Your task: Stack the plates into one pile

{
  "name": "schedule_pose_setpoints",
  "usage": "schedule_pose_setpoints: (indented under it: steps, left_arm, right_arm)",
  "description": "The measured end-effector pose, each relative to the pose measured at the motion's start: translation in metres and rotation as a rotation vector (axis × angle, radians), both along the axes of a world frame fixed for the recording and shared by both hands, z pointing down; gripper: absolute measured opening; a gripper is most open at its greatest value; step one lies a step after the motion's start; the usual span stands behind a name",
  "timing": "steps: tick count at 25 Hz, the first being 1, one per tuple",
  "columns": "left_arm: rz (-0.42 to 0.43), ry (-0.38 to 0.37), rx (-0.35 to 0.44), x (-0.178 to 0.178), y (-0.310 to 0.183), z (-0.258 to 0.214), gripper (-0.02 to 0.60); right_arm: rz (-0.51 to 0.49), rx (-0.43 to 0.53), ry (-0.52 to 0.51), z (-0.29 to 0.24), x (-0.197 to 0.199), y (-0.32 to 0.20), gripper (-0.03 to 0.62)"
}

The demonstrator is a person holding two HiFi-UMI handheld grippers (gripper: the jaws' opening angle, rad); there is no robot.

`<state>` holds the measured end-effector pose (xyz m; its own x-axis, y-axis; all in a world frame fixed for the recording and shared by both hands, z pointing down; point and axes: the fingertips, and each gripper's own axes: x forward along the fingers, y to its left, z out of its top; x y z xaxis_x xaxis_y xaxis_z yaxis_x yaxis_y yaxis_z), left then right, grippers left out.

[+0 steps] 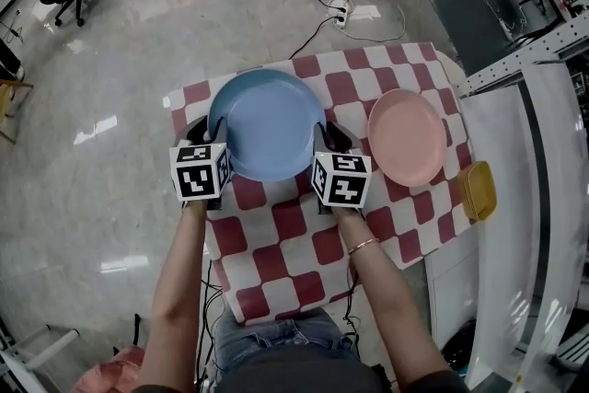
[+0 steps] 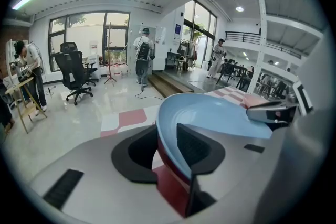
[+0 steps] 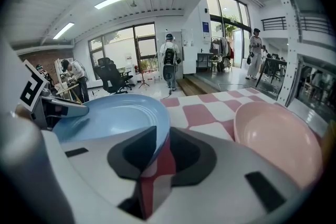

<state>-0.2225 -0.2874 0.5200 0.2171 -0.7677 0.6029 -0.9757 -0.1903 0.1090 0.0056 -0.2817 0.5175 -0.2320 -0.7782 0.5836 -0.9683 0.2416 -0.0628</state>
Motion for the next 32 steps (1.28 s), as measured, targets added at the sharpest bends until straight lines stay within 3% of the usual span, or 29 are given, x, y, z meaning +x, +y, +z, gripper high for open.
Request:
schedule_pose_setpoints:
  steps: [9,13,23,32]
  left_arm:
    - [-0.027,-0.030,0.010,-0.010,0.002,-0.004,0.156]
    - [-0.046,0.024,0.022,-0.016,0.008,-0.012,0.149]
    - [-0.122,0.241,-0.086,-0.020,0.006,0.009,0.150]
    - [-0.100,0.235,-0.139,-0.010,-0.003,0.023,0.140]
  right_arm:
    - [0.022,0.027,-0.004,-0.010,0.010,0.003,0.080]
    - [0.020,0.033,-0.030,-0.016,0.009,0.004,0.080]
    - [0.018,-0.047,-0.053,0.007,0.002,0.003,0.107]
    - [0.007,-0.105,-0.094,0.013,-0.001,-0.002,0.107]
